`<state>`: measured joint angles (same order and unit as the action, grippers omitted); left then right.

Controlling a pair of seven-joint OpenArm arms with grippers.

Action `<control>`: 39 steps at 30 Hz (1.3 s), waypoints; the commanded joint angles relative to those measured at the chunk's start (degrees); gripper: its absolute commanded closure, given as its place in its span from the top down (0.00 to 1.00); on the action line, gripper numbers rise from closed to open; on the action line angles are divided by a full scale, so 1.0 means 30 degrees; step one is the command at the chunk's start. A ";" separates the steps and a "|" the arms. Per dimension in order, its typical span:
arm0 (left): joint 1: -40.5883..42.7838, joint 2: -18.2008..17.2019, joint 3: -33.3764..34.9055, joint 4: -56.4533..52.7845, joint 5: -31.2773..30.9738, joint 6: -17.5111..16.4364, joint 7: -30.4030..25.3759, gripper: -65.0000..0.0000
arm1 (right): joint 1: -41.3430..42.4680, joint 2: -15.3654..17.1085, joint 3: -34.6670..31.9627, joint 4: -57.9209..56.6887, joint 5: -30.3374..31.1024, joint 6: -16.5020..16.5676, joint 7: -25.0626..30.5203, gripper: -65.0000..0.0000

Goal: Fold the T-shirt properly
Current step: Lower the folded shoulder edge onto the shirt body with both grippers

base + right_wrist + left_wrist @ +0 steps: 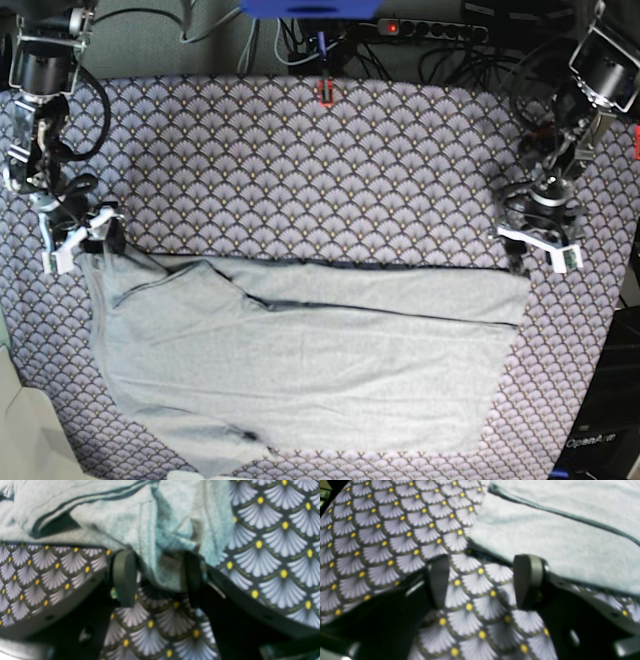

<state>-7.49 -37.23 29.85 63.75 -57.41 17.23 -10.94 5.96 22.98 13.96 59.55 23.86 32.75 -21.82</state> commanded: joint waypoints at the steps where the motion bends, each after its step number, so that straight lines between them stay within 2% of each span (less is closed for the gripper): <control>1: -0.0303 -0.0380 -0.0293 -0.0223 0.0132 0.0101 -0.0441 0.61 | 0.0286 0.0500 0.0081 0.0267 0.0180 0.0028 0.0579 0.48; 4: -0.0333 -0.0380 -0.0381 -0.0750 0.0132 -0.0455 -0.0471 0.61 | 0.0286 0.0530 0.0081 0.0267 0.0150 0.0028 0.0901 0.36; 7: -0.0333 -0.0409 -0.0645 -0.0809 0.0132 -0.1364 -0.0441 0.61 | 0.0667 0.0852 0.0081 0.0121 0.0150 0.0028 0.0872 0.16; 10: -0.0157 -0.0409 -0.1260 -0.0809 0.0132 -0.1481 -0.0412 0.61 | 0.1165 0.0940 0.0051 -0.0524 0.0121 0.0028 0.0842 0.04; 12: -0.0157 -0.0409 -0.1406 -0.0809 0.0132 -0.1481 -0.0412 0.61 | 0.1663 0.1145 0.0051 -0.1432 -0.0612 0.0028 0.0842 0.03; 16: 0.0048 -0.0439 -0.1436 -0.0809 0.0132 -0.1481 -0.0412 0.61 | 0.2864 0.0881 0.0081 -0.3044 -0.2663 0.0086 0.0930 0.02; 18: 0.0224 -0.0820 -0.1436 -0.0809 0.0132 -0.1481 -0.0412 0.61 | 0.3040 0.0823 0.0081 -0.3132 -0.3366 0.0643 0.0930 0.02; 23: 0.0371 -0.0908 -0.1436 -0.0780 0.0103 -0.1481 -0.0441 0.61 | 0.3744 0.0793 0.0110 -0.3044 -0.4509 0.1727 0.0930 0.02; 35: 0.0341 -0.0908 -0.1465 -0.0663 -0.0014 -0.1481 -0.0500 0.61 | 0.4095 0.0823 0.0081 -0.3044 -0.4714 0.1756 0.0901 0.02; 39: 0.0195 -0.0908 -0.1494 -0.0750 0.0073 -0.1510 -0.0529 0.67 | 0.4066 0.0793 0.0110 -0.3044 -0.4714 0.1756 0.0901 0.02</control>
<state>-5.69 -38.83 26.02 61.06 -57.63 13.02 -10.74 16.80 24.25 14.06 49.58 9.15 37.47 -20.32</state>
